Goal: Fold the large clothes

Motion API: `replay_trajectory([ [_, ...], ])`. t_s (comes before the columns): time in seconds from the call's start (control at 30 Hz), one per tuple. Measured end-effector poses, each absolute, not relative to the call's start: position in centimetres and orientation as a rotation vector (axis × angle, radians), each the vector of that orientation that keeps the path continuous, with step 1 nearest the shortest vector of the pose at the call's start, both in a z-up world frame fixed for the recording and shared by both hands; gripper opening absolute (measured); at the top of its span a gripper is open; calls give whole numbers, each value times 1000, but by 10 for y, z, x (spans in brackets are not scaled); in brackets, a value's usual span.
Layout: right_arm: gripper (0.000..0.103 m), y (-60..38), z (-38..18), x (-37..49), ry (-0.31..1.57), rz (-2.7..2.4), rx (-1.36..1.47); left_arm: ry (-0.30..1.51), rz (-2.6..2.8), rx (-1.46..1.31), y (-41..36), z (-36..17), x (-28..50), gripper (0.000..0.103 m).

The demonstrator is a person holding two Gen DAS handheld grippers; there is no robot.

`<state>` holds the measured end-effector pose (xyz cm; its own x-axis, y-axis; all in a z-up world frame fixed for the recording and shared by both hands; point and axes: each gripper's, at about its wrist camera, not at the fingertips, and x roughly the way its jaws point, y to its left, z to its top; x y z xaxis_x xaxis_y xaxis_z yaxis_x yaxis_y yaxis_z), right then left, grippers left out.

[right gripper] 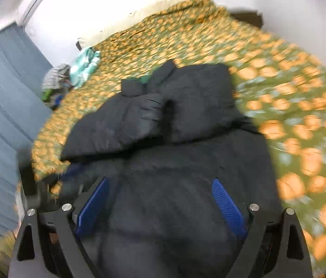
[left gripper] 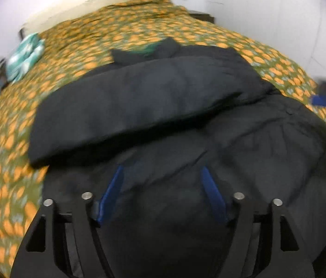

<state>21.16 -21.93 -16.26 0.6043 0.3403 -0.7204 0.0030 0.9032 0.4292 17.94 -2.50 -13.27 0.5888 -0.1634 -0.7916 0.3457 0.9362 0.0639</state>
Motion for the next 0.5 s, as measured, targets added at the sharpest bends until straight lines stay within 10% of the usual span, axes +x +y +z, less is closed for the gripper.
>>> replay_trajectory([
  [0.17,92,-187,-193,306,966,213,395,881,-199,177,20,-130,162,78],
  [0.27,27,-166,-211,338,1054,186,353,908,-160,134,37,-140,162,78],
  [0.5,25,-189,-128,337,787,59,227,896,-105,47,63,-132,186,78],
])
